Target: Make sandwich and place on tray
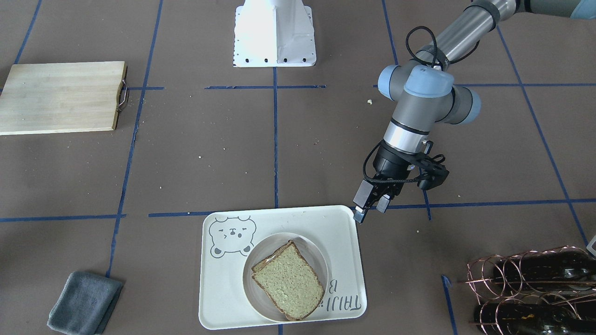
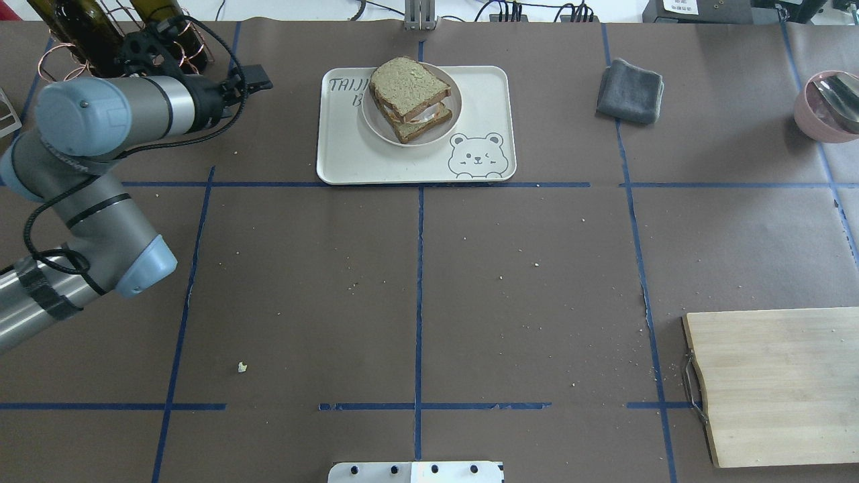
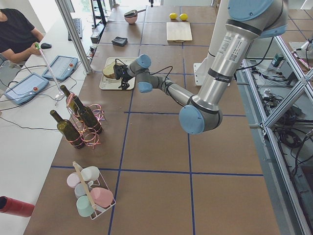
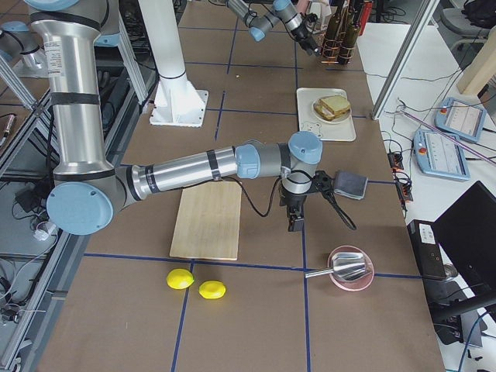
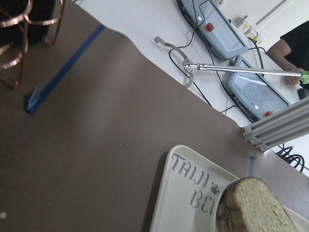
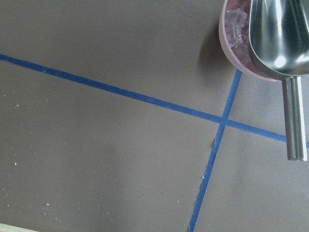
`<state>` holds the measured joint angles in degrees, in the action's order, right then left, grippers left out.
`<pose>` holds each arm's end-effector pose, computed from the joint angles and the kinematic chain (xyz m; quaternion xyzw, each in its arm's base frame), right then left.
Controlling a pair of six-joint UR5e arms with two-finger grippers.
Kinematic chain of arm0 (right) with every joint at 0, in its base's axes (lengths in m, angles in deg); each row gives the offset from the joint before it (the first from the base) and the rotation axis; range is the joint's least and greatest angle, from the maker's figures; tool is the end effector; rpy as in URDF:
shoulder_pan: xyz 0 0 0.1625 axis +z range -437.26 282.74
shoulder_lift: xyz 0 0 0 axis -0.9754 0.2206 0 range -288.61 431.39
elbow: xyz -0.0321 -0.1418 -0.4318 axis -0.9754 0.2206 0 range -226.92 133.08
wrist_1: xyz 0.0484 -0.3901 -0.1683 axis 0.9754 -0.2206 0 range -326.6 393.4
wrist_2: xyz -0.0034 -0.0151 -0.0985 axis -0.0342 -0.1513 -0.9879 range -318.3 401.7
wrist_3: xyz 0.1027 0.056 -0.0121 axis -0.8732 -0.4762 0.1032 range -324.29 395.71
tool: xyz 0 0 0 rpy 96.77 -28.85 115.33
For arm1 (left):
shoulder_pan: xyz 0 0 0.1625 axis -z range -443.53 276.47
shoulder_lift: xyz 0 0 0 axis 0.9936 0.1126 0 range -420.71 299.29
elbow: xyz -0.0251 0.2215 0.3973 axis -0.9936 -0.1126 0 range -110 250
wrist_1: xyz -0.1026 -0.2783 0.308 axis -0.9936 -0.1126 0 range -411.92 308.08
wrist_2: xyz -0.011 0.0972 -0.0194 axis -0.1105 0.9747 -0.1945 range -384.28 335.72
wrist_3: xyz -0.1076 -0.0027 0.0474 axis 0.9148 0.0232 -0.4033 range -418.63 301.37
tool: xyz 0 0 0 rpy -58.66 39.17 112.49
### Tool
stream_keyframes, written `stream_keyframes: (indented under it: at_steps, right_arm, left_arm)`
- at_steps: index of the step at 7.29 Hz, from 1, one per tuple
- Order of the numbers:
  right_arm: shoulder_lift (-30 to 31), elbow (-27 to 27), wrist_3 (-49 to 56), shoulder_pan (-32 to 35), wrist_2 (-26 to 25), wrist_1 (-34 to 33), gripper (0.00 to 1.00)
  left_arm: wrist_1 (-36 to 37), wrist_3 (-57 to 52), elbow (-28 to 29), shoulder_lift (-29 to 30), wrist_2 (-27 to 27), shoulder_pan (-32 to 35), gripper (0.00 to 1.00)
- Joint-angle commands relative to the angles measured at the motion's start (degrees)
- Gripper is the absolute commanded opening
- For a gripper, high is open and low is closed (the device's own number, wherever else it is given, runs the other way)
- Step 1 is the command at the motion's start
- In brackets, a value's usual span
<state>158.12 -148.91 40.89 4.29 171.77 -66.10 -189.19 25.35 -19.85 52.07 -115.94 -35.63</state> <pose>-0.0205 -0.5289 0.5900 0.0375 -0.3434 -0.1285 0.9296 0.3703 -0.6035 0.3730 0.2491 0.5159 -0.2851 0.7684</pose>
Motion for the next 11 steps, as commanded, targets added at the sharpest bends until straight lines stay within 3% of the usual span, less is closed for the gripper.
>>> stream_keyframes:
  at_steps: [1,2,5,7,10,11]
  right_arm:
    - [-0.08,-0.05,0.0,0.02,0.0,0.0,1.0]
    - [0.01,-0.14,0.0,0.02,0.0,0.0,1.0]
    - [-0.08,-0.14,0.0,0.02,0.09,0.0,1.0]
    - [-0.25,-0.14,0.0,0.11,0.09,0.0,1.0]
    - [-0.43,-0.14,0.0,0.54,0.61,0.0,1.0]
    - [-0.34,0.04,0.0,0.81,2.35,0.0,1.0]
  left_arm:
    - [0.07,-19.99,-4.88,-8.41,-4.27,6.55,1.0]
    - [1.38,-30.88,-5.24,-10.54,-12.05,13.11,1.0]
    - [19.7,-56.31,-5.86,-10.56,-27.12,26.24,1.0]
    - [33.49,-65.93,-7.61,-10.47,-33.03,32.57,1.0]
    - [47.22,-81.91,-9.11,-10.74,-34.27,39.62,1.0]
    - [46.83,-82.22,-8.24,-13.17,-40.63,40.24,1.0]
